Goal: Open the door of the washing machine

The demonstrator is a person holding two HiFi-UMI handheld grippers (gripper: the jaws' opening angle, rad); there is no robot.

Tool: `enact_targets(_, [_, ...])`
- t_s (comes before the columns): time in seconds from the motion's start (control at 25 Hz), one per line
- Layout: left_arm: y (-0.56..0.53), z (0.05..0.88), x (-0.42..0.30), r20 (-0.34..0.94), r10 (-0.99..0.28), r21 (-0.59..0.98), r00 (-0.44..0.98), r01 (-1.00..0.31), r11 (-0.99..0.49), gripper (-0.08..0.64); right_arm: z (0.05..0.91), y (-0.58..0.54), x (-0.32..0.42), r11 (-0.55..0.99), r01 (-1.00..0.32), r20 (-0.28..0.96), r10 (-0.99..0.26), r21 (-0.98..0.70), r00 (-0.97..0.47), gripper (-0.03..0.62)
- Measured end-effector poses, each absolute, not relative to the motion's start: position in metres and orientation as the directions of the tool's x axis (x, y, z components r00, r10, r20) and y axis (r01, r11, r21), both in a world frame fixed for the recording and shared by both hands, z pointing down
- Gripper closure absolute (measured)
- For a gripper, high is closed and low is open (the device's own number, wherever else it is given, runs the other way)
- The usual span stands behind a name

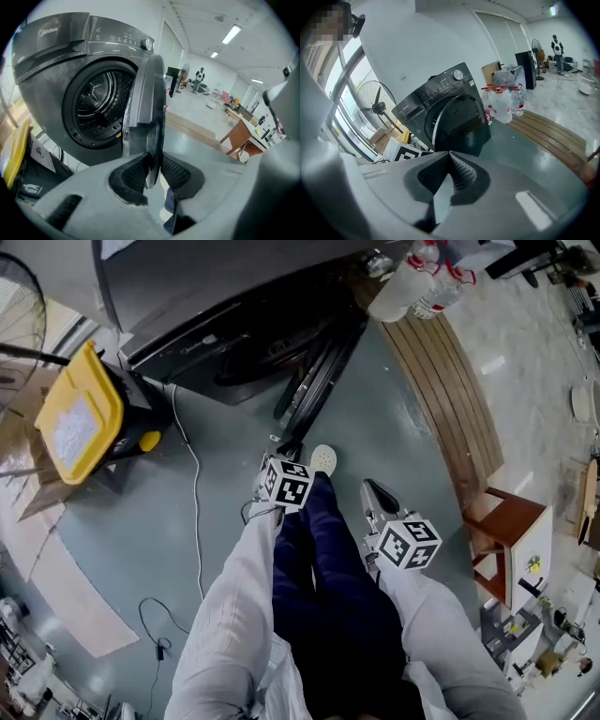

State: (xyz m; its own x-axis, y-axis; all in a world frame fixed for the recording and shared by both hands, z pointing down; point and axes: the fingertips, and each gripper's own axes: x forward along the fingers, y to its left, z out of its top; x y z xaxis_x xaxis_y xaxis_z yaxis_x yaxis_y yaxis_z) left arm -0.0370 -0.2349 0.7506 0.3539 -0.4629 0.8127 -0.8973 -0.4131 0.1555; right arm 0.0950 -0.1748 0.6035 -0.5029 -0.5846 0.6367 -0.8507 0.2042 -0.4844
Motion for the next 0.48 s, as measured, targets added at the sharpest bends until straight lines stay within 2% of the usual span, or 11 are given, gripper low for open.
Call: enact_targets(0.48, [-0.214, 0.747, 0.019, 0.805, -0.462, 0.195, 0.373, -0.901, -0.387, 0.474, 0.586, -0.143, 0.142, 0.148, -0.888, 0.654, -0.626, -0.436, -0.426, 0.58])
